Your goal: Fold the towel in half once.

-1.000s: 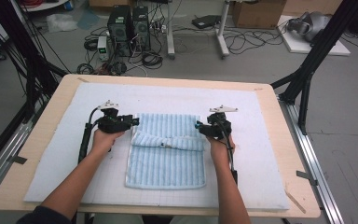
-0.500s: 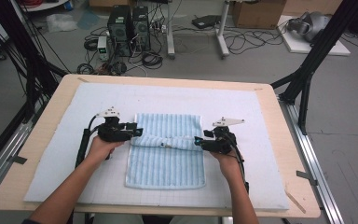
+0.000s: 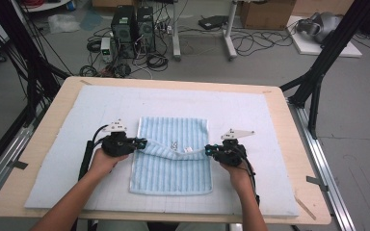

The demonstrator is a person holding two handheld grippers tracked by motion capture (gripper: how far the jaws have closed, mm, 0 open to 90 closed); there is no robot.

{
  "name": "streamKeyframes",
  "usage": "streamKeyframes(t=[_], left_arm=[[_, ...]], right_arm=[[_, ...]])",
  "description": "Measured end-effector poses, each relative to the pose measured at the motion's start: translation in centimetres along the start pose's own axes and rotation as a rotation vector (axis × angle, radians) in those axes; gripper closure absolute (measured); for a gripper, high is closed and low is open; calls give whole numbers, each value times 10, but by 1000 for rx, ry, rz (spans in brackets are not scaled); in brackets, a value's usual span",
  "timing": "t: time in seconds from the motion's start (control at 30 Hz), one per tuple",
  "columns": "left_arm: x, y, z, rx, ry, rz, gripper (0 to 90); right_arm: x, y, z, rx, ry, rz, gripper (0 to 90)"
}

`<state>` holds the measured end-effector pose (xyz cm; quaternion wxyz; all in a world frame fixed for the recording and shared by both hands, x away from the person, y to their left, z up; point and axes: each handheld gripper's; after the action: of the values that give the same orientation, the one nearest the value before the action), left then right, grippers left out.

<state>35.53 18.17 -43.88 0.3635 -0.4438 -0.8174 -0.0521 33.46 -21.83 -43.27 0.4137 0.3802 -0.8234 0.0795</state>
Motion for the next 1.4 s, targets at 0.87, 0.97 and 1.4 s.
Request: streamKeyframes(t=[0.87, 0.97, 1.4], left_arm=[[46, -52, 58, -48, -88, 42, 822], [48, -60, 62, -52, -79, 52, 822], [55, -62, 77, 53, -60, 66, 451]], right_arm=[[44, 60, 48, 0, -90, 26, 848], [49, 67, 54, 0, -88, 30, 848], [51, 82, 72, 16, 17, 53, 652]])
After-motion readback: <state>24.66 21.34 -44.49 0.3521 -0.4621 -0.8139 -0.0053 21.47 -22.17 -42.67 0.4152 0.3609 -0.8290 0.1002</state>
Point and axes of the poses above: each handheld gripper's, and its own axes: x roughly backward along the jaws, z roughly out of its underside, y roughly to its left, and after that the axes turned 13 degrees about y, right-handed
